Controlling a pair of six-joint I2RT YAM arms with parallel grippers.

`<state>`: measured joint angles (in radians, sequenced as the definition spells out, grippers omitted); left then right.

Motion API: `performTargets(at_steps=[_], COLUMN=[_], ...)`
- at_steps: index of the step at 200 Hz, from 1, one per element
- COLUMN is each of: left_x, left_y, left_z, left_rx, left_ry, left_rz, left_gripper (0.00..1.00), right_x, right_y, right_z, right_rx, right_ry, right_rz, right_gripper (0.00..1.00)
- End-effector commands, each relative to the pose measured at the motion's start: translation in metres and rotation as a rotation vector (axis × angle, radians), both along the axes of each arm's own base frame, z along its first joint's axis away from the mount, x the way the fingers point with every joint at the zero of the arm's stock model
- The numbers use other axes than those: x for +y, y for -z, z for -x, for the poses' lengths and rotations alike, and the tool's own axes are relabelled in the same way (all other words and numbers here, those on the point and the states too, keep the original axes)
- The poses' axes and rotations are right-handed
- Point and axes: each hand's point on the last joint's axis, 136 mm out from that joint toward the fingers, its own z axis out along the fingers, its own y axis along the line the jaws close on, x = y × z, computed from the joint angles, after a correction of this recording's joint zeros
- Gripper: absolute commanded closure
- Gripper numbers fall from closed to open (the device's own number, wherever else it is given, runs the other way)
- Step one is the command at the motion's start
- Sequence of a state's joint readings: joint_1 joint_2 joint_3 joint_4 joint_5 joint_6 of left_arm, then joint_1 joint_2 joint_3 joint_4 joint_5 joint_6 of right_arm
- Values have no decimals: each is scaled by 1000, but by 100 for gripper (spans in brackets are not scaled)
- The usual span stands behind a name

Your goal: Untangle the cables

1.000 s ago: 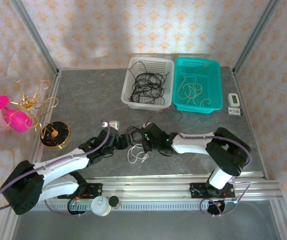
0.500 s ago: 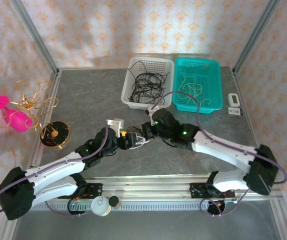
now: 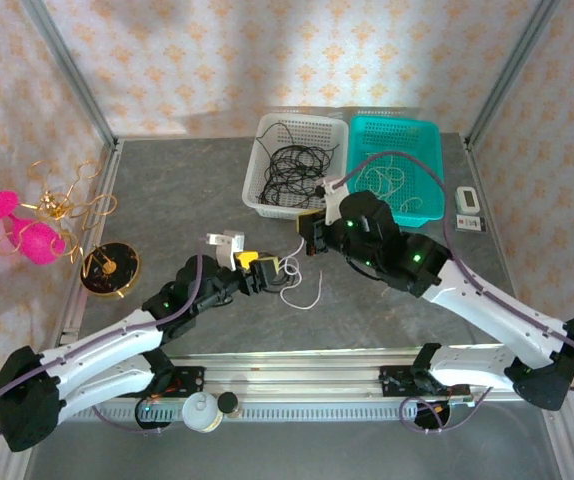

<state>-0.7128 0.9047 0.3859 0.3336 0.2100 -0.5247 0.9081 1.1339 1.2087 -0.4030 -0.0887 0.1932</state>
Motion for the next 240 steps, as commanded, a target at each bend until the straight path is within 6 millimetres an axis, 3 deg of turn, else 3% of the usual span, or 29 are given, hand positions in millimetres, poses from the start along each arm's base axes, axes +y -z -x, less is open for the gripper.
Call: performTargets(at_steps=[1,32,58,84,108,163,202,240], left_x=[1,0,-4,-9,-3,-19,-43,-60], left_y=[-3,8,8,-5,-16,-30,-29,-29], left_z=[12,18,21,19,5,-20,-30,-44], left_rx=[-83,-74,-93,-161,-239,-334,-361,-355], left_ry=[48,70,99,120,45,39,114,138], left_rz=[73,73,84,102,110,148,172,179], left_gripper=[26,26,25,22,19,15,27,27], right_x=[-13,-18,-25,-33,-44,-57,-54,-55], right_y=[-37,-73,-121,-172,-208,-257,-273,-282], right_z=[-9,-14,-13,-6,-1,9,9,12], right_rx=[-51,-104,-191,-277,-338,-418,-438,-448], right_ry=[48,68,83,78,98,106,92,87], right_rz=[-66,-135,-219,-314,-391,-514,-538,-555], right_gripper=[100,100,100,100,100,100,100,100])
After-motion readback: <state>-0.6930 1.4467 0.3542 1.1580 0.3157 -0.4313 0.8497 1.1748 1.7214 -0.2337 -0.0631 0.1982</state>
